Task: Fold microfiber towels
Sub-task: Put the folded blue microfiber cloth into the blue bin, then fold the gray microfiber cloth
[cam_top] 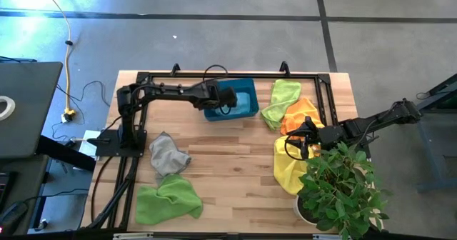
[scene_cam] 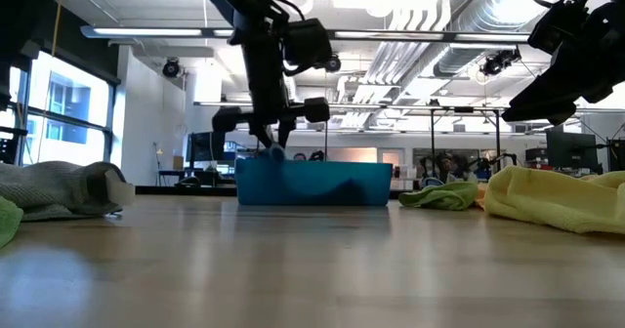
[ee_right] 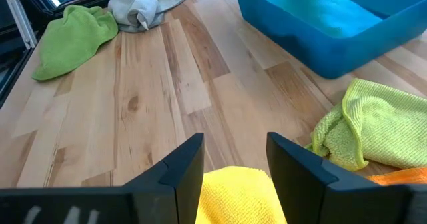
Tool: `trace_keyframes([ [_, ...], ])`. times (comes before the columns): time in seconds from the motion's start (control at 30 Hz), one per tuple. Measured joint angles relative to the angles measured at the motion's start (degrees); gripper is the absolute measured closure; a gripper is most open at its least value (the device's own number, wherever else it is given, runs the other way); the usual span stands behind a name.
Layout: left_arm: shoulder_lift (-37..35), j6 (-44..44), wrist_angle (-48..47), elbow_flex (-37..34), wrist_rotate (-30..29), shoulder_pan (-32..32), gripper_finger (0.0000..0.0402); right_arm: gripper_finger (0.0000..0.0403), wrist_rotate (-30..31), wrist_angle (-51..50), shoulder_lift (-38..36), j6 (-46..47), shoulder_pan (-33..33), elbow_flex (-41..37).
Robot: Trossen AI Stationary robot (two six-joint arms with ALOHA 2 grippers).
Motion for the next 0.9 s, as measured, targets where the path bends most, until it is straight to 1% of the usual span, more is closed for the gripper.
trace_keyframes([
  [0.27,-0.02,-0.42,-0.74,0.0,1.04,-0.11,0.038,0.0249,0.0,0.0,0.0,0.0,-0.01,0.0],
  [0.4,-0.04,-0.37,-0.76,0.0,1.26,-0.55,0.0372,0.0249,0.01,-0.01,0.0,-0.02,-0.01,0.0],
  [0.53,-0.15,2.96,-0.8,0.24,-0.06,-0.92,0.0349,0.0249,0.02,0.0,0.0,-0.02,0.0,0.0],
  [0.77,-2.48,11.71,-0.89,0.87,-2.95,-0.92,0.0295,0.0249,0.02,-0.02,0.0,0.0,-0.02,0.0],
  [0.9,-3.31,14.08,-1.61,0.92,-4.18,-1.1,0.0266,0.0249,0.0,-0.02,0.0,0.0,-0.01,0.0],
])
